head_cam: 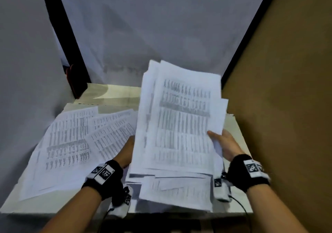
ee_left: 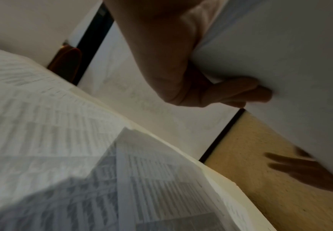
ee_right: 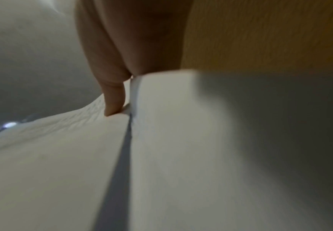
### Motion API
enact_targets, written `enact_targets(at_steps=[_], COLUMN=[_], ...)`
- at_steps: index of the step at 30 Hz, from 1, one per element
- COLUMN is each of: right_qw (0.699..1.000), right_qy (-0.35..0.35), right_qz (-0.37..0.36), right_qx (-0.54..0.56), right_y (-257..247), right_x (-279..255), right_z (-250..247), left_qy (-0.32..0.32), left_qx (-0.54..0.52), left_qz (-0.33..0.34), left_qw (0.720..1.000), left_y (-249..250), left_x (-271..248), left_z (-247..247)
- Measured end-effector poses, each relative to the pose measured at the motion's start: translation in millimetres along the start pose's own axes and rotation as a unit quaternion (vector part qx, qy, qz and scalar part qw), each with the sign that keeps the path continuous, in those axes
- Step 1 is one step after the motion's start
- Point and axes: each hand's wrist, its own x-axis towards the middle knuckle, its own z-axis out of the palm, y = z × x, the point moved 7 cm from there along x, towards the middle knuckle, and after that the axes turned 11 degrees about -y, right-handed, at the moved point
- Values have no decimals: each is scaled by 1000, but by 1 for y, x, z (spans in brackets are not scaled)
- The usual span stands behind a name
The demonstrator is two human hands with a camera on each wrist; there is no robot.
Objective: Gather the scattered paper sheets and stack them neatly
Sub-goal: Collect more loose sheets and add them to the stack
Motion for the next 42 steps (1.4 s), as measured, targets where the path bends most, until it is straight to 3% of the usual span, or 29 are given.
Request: enact_targets(at_steps=[3, 5, 8, 10, 13, 16, 18, 26, 33, 38, 42], right_qw=[998, 998, 993, 985, 978, 983, 987, 986, 974, 975, 969], right_qy=[-60, -62, 4, 42, 57, 5, -21, -49, -88, -41, 12], right_qz=[28, 19, -69, -128, -191, -180, -157, -139, -198, -215, -245], right_qx=[12, -26, -98, -103, -65, -34, -29, -78, -64, -30, 10], right_y=[13, 11, -15, -29, -35, -17, -5, -2, -37, -48, -66], right_x=[8, 12, 11, 8, 3, 7, 12, 15, 7, 6, 2], right_z=[19, 23, 29, 34, 44, 59, 63, 67, 85, 92, 107], left_qy=[52, 30, 46, -4, -12, 36, 35, 46, 70, 134, 194], left_qx=[-144, -135, -139, -143, -30, 39, 46, 2, 7, -20, 2], left_qz=[-63, -92, -11, 40, 84, 125, 122, 91, 189, 226, 290], left_qw=[986, 986, 989, 989, 996, 991, 991, 995, 980, 965, 937], left_y=[-19, -15, 20, 43, 68, 69, 59, 29, 70, 72, 94], left_x=[-10, -14, -7, -2, -4, -4, -6, 0, -8, -10, -16], left_z=[-12, -9, -17, -16, -14, -10, -8, -22, -24, -25, -23])
